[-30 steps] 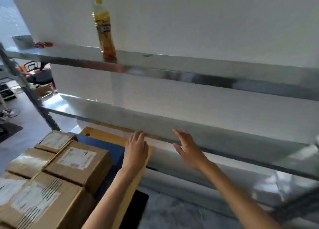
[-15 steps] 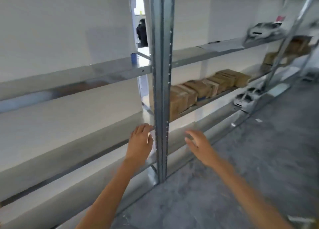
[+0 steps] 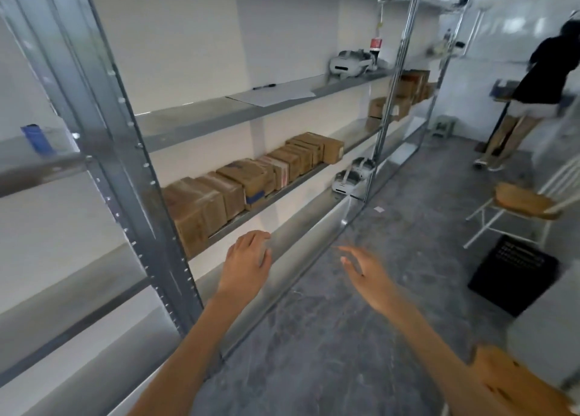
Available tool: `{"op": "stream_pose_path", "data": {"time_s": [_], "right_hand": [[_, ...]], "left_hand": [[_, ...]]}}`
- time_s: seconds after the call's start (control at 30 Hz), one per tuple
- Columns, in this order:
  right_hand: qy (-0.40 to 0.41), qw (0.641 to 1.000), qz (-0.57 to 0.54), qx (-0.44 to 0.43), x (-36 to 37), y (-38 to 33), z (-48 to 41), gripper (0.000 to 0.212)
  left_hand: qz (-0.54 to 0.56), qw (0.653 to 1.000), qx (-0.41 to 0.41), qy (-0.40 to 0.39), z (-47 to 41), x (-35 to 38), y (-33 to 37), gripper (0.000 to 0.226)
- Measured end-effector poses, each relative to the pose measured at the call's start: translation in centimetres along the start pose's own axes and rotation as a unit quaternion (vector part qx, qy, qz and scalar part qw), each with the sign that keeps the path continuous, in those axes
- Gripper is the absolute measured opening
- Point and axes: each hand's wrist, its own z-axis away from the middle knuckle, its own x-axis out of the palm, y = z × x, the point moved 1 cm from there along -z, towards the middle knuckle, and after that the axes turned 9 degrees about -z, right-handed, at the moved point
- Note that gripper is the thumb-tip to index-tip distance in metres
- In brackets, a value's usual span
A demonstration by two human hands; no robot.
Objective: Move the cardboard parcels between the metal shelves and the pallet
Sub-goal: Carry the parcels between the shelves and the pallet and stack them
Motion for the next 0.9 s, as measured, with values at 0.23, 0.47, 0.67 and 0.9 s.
{"op": "stream_pose_path", "data": {"time_s": [0.23,0.47,0.67,0.9], "right_hand": [[0.010,1.000,0.002,0.019,-1.3,3.3,-7.1,0.042],[0.042,0.998,0.020,0.032,-3.0,6.6,-17.8,0.027],[0.054,0.998,0.024,0.030,-6.0,8.3,-25.6,0.027],[0.058,0.997,0.016,0.050,-8.7,14.0,-32.5,0.027]], "left_hand": [[0.006,0.999,-0.009,-0.031,-8.3,4.4,0.4,0.028],[0.038,0.999,0.016,-0.020,-18.9,9.2,-0.9,0.027],[0.048,0.998,0.024,-0.018,-28.0,12.7,-0.7,0.028],[0.043,0.998,0.033,-0.030,-35.4,18.3,1.2,0.026]]}}
